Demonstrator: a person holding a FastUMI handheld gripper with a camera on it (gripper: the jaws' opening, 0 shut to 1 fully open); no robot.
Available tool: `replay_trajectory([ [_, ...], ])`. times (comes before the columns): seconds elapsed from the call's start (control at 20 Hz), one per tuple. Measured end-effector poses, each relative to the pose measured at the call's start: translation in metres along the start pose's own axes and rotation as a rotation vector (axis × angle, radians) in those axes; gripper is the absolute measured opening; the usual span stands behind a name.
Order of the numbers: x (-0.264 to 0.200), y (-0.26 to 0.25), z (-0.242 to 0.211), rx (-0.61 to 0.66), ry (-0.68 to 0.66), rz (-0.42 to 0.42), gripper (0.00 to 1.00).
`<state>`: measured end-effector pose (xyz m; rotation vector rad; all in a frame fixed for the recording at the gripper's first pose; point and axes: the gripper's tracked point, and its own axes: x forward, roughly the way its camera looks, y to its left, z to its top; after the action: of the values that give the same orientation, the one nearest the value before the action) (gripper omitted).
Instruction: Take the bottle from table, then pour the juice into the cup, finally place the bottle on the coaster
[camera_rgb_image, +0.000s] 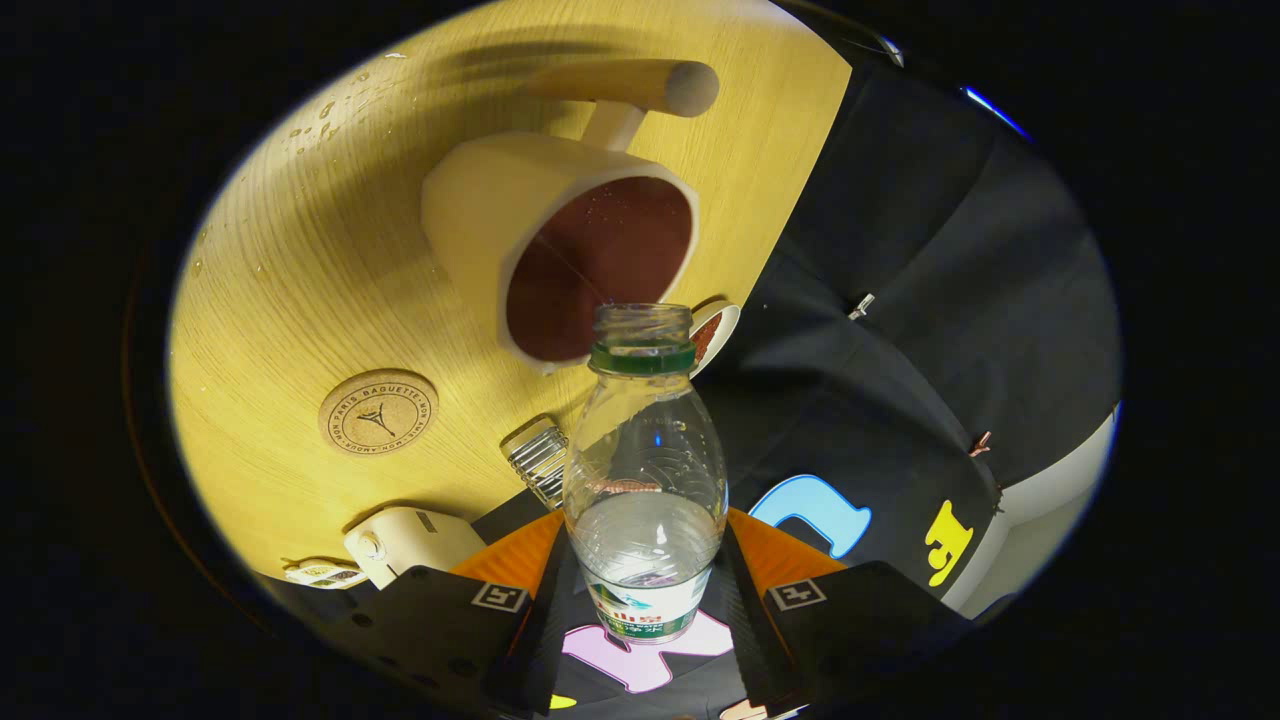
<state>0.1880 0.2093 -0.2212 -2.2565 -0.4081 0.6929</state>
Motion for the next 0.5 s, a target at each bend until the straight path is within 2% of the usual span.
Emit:
replay_trajectory([
  [0.5,-0.0017,-0.0013,-0.0011,-0.021,-0.003,0.004,0.72],
])
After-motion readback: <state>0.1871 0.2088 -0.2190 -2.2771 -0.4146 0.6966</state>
